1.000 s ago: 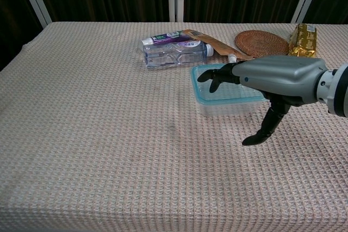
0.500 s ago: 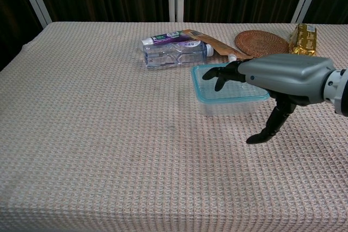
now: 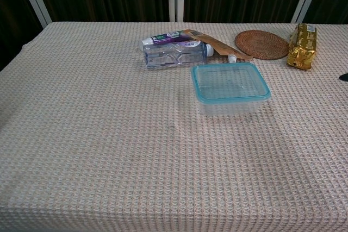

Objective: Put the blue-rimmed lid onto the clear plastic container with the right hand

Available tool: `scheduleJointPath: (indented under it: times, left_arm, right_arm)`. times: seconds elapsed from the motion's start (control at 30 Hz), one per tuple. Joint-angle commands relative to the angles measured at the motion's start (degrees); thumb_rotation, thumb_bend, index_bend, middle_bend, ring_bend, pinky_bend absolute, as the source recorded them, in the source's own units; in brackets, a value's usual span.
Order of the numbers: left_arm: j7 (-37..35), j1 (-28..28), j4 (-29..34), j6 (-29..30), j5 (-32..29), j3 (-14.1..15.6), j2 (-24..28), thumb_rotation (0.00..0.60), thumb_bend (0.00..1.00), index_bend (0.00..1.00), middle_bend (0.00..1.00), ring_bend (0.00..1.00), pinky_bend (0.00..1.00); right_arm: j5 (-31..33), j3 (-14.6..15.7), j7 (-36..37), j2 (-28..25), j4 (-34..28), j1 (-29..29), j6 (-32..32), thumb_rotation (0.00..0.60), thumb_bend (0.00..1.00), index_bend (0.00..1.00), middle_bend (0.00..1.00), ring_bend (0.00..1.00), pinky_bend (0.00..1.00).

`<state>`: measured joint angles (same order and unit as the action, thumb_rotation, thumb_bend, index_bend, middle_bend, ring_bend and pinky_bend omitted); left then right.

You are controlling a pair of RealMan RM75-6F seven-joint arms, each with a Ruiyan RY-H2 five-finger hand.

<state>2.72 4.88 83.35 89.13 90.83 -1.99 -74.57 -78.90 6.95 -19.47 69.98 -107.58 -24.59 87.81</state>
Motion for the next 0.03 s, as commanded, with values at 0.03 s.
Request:
scheduleJointPath:
  times: [0.03]
  left_arm:
    - [1.38,0.38,1.15,-0.27,0.07,-0.19,0.49,0.6,0.0,0.11,0.05,0.0,0.0]
  right_arm:
    - [-6.16,3.25,8.61,-2.25,5.87,7.04,5.3,0.6,0.06,0.0,0.0,0.0,0.0]
